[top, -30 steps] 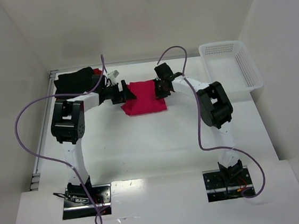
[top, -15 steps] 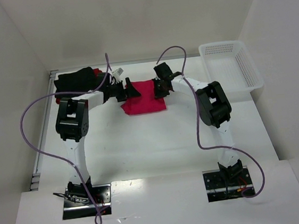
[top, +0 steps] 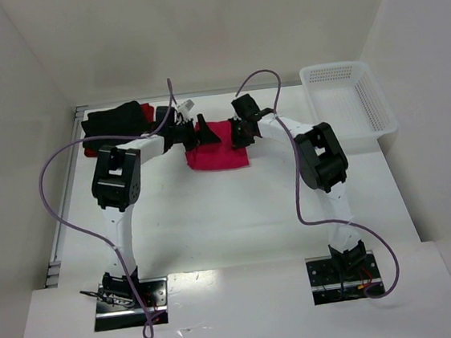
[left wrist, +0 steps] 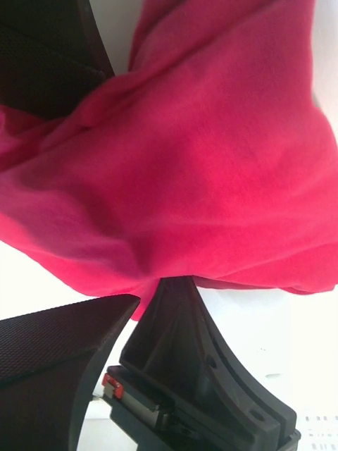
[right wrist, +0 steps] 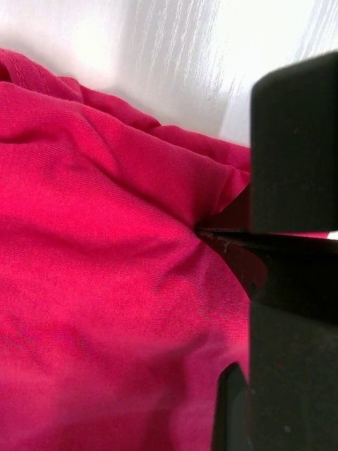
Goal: Fold and stack the t-shirts
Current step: Put the neatly folded tshirt into the corner of the board with the left arm
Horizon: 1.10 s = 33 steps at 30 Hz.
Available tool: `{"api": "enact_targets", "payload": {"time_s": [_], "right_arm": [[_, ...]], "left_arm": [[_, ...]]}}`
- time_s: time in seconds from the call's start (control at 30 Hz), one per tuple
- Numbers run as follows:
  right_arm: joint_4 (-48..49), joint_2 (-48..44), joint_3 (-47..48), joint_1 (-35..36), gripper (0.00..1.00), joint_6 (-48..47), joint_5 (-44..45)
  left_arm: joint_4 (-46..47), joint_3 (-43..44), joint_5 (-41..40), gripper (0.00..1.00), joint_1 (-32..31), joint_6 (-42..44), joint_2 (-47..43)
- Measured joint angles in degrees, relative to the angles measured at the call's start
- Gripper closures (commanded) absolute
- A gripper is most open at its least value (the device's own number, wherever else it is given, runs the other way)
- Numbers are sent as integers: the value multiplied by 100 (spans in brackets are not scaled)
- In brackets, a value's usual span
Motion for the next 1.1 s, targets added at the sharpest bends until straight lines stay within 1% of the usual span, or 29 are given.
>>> {"api": "enact_targets", "payload": {"time_s": [0.17, 0.2, 0.33, 0.37, 0.47, 0.5, 0.6, 0.63, 0.7, 0.73, 0.77, 0.8, 0.87, 0.9, 0.93, 0.97, 1.07, 1.1], "right_arm": [[4, 4, 4, 0, 100, 2, -15], [4, 4, 4, 0, 100, 2, -15], [4, 9, 7, 0, 100, 7, -11], [4, 9, 7, 0, 100, 11, -11], [4, 9, 7, 0, 100, 22, -13], [4, 9, 7, 0, 100, 22, -13], [9, 11, 7, 0, 100, 22, -15], [11, 11, 7, 0, 100, 22, -15], [13, 11, 7, 0, 100, 26, -17], [15, 11, 7, 0, 98, 39, -17], [15, 11, 7, 0, 94, 48, -13], [15, 11, 7, 0, 91, 63, -9], [13, 7, 7, 2, 78, 96, -4], [13, -15, 7, 4, 68, 103, -2], [7, -52, 7, 13, 56, 116, 11], [4, -118, 4, 17, 41, 111, 26], [-9, -557, -46, 26, 18, 83, 103], [4, -754, -46, 26, 16, 74, 122]], "left_arm": [[-22, 9, -151, 16, -87, -15, 2], [-42, 9, -184, 23, -94, -20, 2], [-140, -52, -260, 37, -94, 13, 2], [-157, -74, -262, 43, -87, 20, 2], [-286, -111, -256, 51, -52, 103, 2], [-328, -116, -247, 60, -37, 140, 2], [-498, -120, -278, 69, -13, 170, 2], [-542, -120, -291, 80, -11, 177, 2], [-599, -120, -321, 92, -13, 177, 2], [-610, -120, -345, 96, -13, 164, -2], [-632, -116, -378, 100, -13, 160, -13], [-673, -111, -446, 100, -13, 155, -28], [-828, -57, -632, 100, -42, 177, -68], [-944, -2, -726, 100, -57, 216, -76], [-1045, 52, -798, 100, -72, 271, -81], [-1172, 120, -890, 100, -81, 306, -90], [-1683, 413, -1228, 100, -57, 518, -101], [-1937, 575, -1377, 100, -35, 632, -101]]}}
